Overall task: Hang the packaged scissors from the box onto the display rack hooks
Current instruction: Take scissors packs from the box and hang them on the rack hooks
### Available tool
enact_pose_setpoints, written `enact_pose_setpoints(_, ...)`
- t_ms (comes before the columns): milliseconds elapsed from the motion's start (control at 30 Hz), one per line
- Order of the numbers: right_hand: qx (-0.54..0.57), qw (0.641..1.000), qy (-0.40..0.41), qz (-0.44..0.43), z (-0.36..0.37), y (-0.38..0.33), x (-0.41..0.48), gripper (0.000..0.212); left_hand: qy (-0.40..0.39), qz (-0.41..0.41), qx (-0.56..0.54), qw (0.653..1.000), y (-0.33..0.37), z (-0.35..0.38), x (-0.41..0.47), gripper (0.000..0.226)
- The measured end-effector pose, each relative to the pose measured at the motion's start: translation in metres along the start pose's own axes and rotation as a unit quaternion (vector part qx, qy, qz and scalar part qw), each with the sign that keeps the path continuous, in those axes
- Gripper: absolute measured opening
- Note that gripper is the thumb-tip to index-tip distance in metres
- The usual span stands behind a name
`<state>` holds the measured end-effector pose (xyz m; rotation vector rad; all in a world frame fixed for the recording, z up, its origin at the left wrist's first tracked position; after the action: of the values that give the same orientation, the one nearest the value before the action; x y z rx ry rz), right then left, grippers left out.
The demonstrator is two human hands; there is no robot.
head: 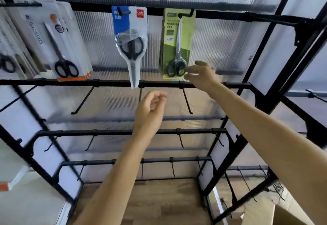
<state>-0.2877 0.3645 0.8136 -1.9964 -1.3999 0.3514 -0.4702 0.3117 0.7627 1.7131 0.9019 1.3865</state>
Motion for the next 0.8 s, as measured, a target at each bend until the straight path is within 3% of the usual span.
enact_pose_setpoints(100,0.007,0.999,0.032,0.020,-0.018,0.037,-0.029,0.028,-0.065,-0.013,-0.020,0.998,-0.005,0.035,-0.011,0.018)
enact_pose_setpoints(300,0.062,0.975,0.091,0.191,-0.063,0.161,-0.114,0.023,-0.260,-0.020,-0.057,0.964,-0.003,0.144,-0.060,0.016)
enact_pose_setpoints(533,0.060,0.918,0.097,0.379,-0.106,0.310,-0.236,0.020,-0.449,-0.050,-0.045,0.891,-0.002,0.301,-0.137,0.022)
enact_pose_setpoints(700,0.071,0.866,0.060,0.490,-0.124,0.407,-0.315,0.026,-0.562,-0.094,0.017,0.821,-0.028,0.410,-0.218,0.010)
enact_pose_setpoints(800,0.062,0.845,0.022,0.531,-0.127,0.476,-0.351,0.030,-0.621,-0.115,0.091,0.770,-0.046,0.457,-0.266,0.028)
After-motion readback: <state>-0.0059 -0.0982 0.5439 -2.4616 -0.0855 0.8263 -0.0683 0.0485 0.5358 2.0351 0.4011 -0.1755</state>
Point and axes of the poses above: each hand's wrist, its own x-axis towards the middle knuckle, its own z-axis out of the palm, y = z × x, the point moved 4 cm from there along x, towards the middle knuckle, and after that the axes turned 8 degrees about z, right-handed, at the moved point
